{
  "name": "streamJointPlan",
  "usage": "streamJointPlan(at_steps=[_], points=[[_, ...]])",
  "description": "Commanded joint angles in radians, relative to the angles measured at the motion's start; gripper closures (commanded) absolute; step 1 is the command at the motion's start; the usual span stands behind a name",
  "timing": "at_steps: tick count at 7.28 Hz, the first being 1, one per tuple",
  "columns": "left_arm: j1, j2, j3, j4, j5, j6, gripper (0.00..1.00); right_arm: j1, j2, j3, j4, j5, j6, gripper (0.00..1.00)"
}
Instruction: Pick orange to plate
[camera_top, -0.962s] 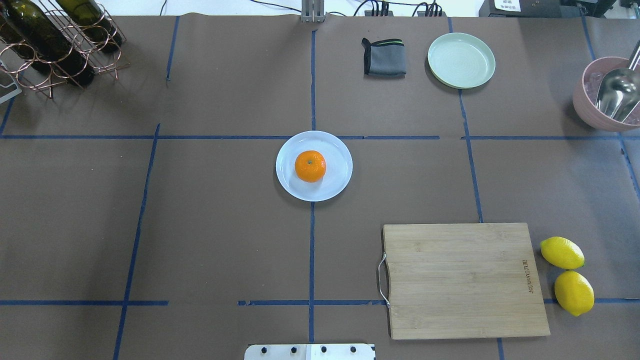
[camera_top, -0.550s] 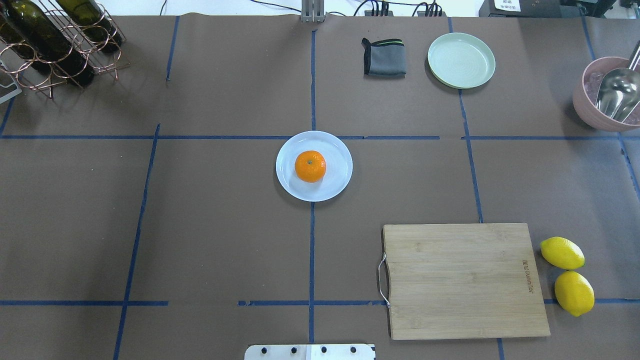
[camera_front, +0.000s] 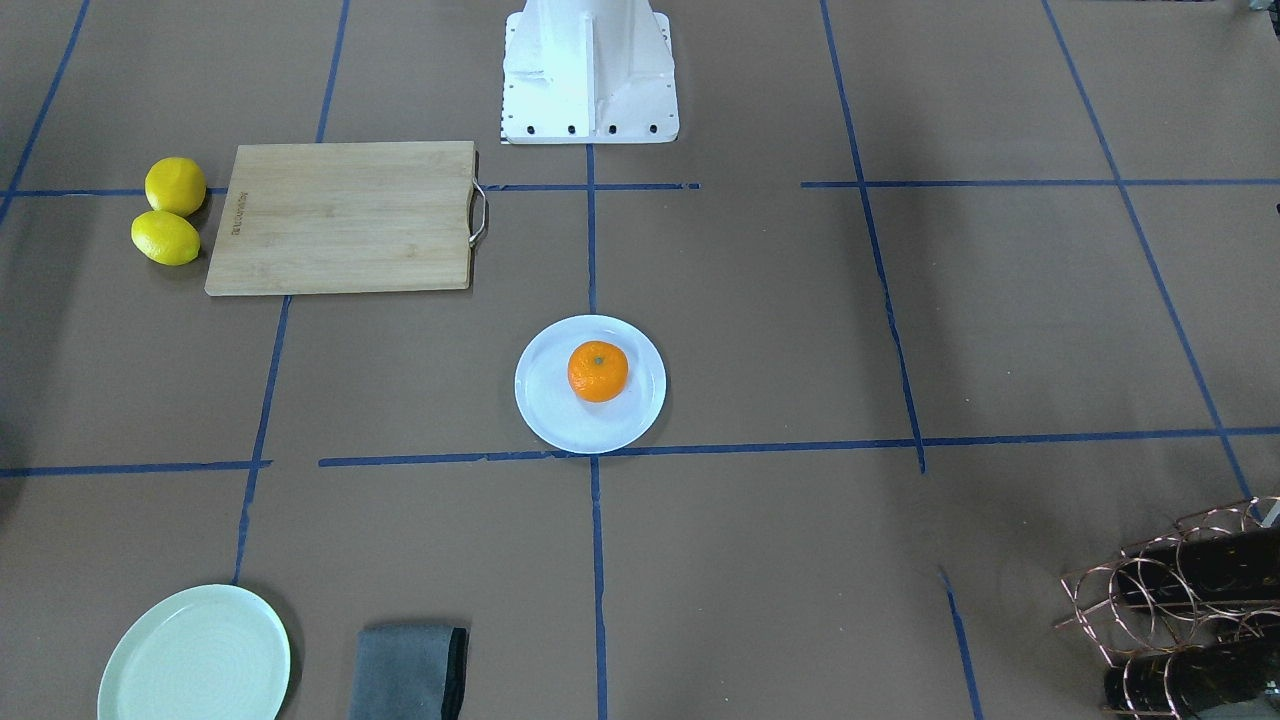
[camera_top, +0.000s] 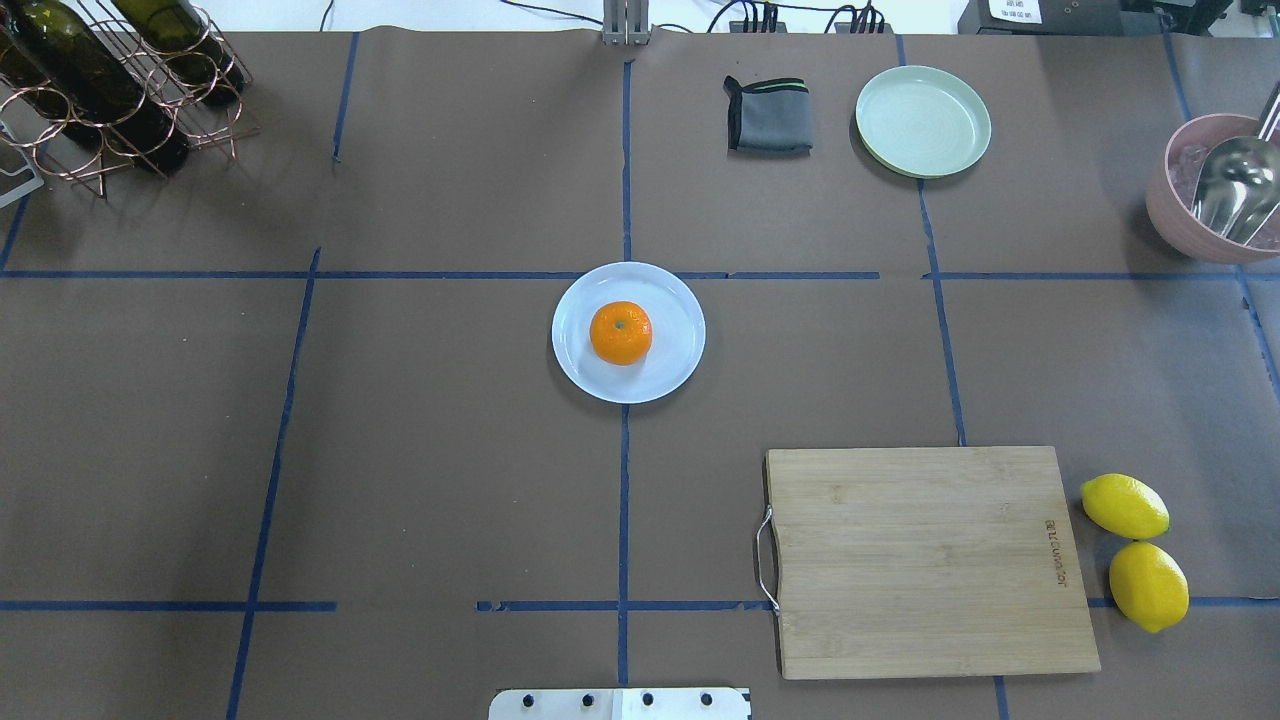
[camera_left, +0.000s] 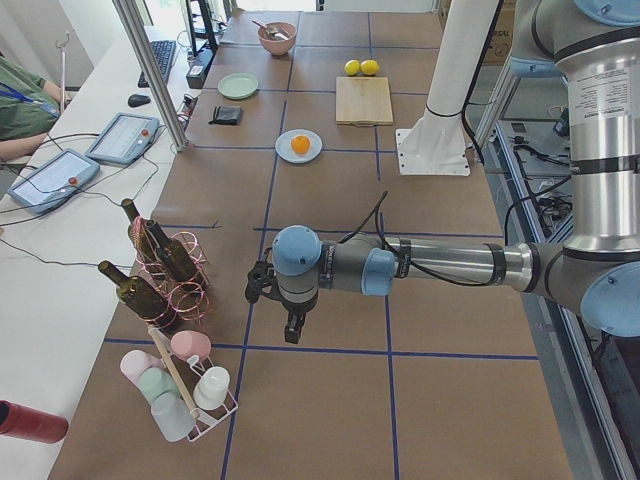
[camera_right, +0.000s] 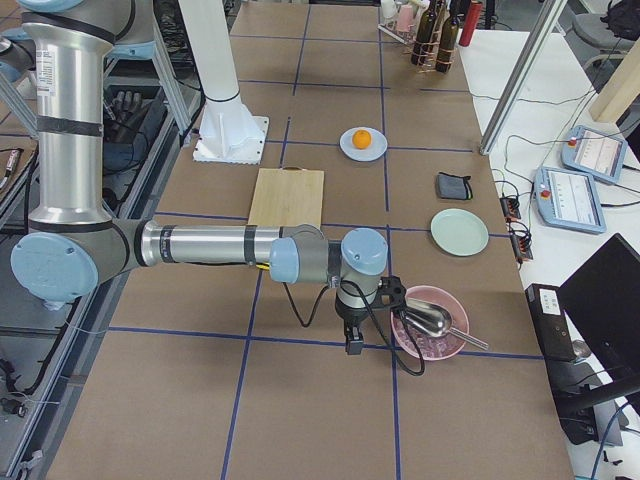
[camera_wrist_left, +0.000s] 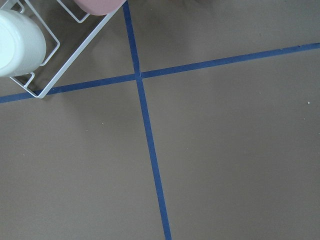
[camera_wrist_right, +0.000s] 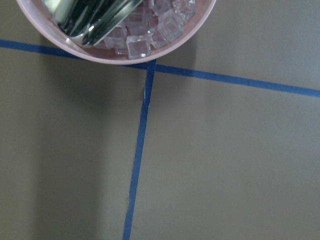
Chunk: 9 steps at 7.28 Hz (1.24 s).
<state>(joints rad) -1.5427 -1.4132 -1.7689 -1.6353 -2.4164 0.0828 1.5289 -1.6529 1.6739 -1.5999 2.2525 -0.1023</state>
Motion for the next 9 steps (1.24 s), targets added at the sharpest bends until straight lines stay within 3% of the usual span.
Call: streamJointPlan(at_steps=[1, 8, 9], points=[[-0.001, 0.005, -0.001, 0.0, 0.0, 0.0, 0.0, -0.001, -0.014, -0.032, -0.003, 0.021, 0.001, 0.0], [0.001, 0.004, 0.002, 0.0, 0.002, -0.002, 0.0, -0.001, -0.022, -0.049, -0.002, 0.041, -0.001, 0.0], [0.001, 0.002, 0.006, -0.001, 0.002, -0.002, 0.0, -0.001, -0.024, -0.054, -0.002, 0.085, -0.001, 0.0]])
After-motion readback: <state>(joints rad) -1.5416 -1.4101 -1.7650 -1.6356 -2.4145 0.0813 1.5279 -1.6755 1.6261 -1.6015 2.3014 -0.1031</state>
